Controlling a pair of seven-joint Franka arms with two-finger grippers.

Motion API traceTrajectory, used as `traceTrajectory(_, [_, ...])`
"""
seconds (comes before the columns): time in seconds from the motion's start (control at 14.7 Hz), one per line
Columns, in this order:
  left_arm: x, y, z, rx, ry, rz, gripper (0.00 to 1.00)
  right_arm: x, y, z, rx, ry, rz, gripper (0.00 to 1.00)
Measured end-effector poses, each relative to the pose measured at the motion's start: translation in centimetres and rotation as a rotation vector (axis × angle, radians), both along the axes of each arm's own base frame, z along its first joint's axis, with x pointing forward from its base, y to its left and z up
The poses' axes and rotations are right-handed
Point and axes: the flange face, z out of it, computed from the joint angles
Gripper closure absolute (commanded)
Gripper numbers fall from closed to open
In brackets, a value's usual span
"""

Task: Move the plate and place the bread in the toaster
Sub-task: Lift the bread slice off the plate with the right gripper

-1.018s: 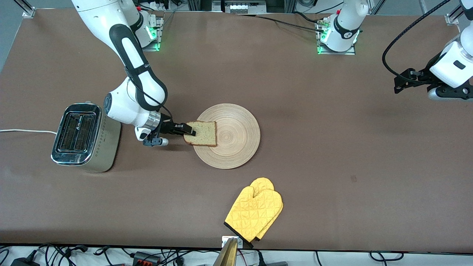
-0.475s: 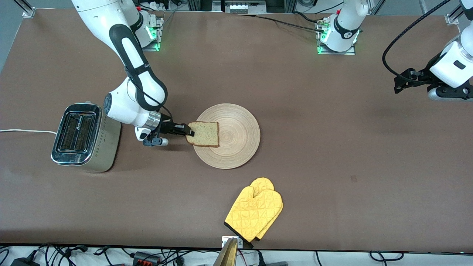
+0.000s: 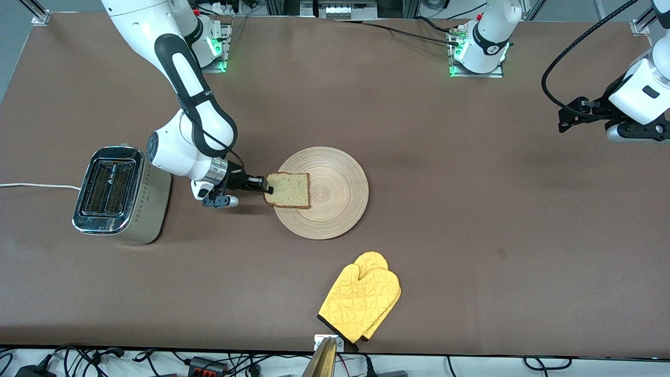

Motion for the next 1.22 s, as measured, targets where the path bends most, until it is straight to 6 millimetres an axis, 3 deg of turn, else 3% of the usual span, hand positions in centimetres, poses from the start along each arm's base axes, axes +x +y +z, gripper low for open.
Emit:
traceTrajectory(0.2, [0.0,0.1,0.0,0.000,0.000,0.002,0.00,0.4,0.2,0.5,0.005,-0.012,0.000,1.00])
traceTrajectory(0.47, [0.0,0.2,0.0,0.000,0.000,0.003,0.00,1.5,0.7,2.7,0.037,-0.039,0.012,1.00])
traceTrajectory(0.88, [0.0,0.2,0.0,0.000,0.000,0.004,0.00,3.5,-0.5,5.3,0.034,-0.011,0.072,1.00])
traceTrajectory(1.09, [0.0,0.3,0.0,0.000,0.000,0.005,0.00,5.3,-0.1,9.1,-0.057,0.065,0.144,1.00])
traceTrajectory(1.22, [0.0,0.3,0.0,0.000,0.000,0.006,0.00,6.4,-1.2,12.0,-0.105,0.118,0.196,1.00])
